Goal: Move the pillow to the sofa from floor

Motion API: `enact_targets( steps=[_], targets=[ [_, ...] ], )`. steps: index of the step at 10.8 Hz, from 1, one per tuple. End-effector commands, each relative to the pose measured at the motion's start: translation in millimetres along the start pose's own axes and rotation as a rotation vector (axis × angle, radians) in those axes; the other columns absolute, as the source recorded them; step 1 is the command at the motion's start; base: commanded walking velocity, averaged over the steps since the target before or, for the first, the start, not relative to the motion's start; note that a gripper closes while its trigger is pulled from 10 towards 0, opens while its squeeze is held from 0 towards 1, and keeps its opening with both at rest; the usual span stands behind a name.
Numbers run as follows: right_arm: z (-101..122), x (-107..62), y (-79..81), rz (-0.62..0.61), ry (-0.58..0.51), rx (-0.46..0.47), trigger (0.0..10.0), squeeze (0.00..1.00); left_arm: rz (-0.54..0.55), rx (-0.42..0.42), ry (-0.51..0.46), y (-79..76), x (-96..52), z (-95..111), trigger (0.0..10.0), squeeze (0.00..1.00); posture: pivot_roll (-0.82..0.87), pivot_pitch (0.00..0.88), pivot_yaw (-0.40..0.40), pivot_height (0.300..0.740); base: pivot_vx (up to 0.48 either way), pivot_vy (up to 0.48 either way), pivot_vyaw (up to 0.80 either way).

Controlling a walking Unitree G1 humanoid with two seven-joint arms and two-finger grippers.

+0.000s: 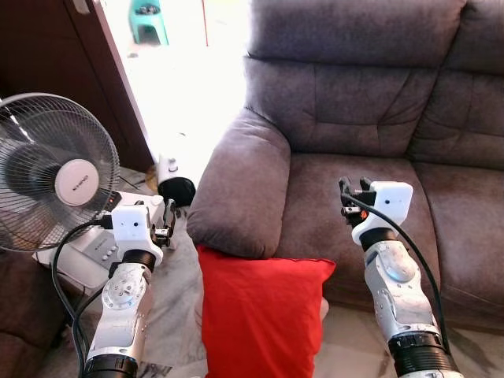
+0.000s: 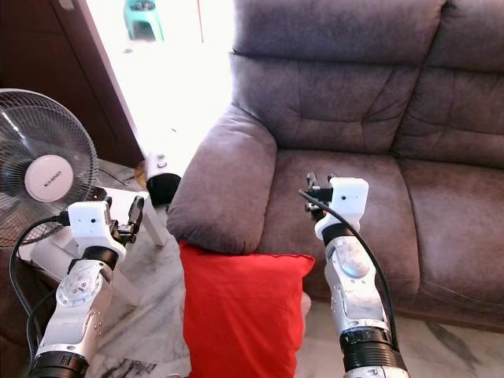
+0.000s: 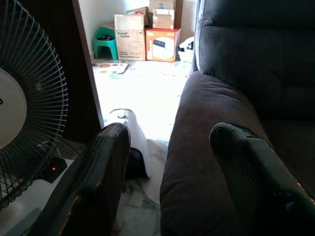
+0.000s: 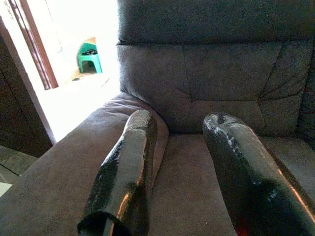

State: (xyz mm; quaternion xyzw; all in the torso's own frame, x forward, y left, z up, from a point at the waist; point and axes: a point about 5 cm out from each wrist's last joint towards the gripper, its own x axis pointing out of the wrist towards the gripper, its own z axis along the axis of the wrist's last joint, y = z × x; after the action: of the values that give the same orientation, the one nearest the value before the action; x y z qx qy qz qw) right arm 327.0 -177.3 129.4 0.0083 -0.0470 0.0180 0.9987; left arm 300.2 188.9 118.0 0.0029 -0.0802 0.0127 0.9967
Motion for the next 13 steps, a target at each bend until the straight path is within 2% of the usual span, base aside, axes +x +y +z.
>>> enact_targets(
  steps=[1,4,13],
  targets=[
    [-0.9,1.0,2.5,0.004,0.0,0.012,10.0,0.0,0.001,0.014,-0.01,-0.8,0.7,3.0,10.0,0.0,0.08,0.148,0.013,0.714,0.0,0.0,0.0],
    [-4.9,-1.3,6.8,0.008,0.006,0.01,10.0,0.0,-0.028,0.027,-0.012,-4.8,0.6,4.5,10.0,0.0,0.09,0.141,0.029,0.714,0.0,0.0,0.0],
    [-11.7,-6.6,10.2,0.001,0.021,-0.002,10.0,0.0,-0.045,0.046,0.005,-0.9,-0.1,2.9,10.0,0.0,0.1,0.136,0.043,0.714,0.0,0.0,0.0]
  ],
)
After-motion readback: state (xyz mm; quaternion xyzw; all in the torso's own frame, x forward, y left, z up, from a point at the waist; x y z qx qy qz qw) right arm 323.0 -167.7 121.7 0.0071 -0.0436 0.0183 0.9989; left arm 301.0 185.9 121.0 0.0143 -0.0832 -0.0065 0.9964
